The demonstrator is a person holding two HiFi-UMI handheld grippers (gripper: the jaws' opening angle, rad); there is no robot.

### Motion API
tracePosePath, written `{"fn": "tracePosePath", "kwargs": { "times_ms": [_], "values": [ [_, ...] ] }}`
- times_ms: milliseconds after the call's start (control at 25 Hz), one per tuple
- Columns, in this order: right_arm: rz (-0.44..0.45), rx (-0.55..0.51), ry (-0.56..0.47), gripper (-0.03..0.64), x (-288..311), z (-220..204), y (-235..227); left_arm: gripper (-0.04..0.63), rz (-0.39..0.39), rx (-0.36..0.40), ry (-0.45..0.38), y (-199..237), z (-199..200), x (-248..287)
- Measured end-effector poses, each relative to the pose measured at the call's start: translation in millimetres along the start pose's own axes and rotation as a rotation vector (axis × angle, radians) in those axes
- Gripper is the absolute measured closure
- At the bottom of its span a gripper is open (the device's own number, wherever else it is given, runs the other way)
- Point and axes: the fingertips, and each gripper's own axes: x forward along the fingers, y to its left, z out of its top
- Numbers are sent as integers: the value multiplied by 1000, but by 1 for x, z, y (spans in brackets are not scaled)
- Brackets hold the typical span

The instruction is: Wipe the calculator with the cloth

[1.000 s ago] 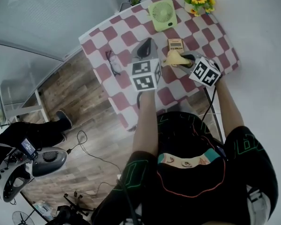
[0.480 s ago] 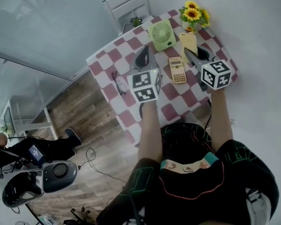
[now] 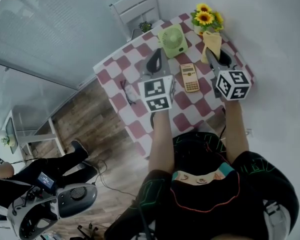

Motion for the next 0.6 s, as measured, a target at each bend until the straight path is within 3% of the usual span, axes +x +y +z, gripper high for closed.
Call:
{"fn": "tracePosePath", "kwargs": {
  "times_ms": [600],
  "values": [
    [-93,-37,-59,495,-9,11,-12,584,14,0,-1,6,-6,0]
  ]
}}
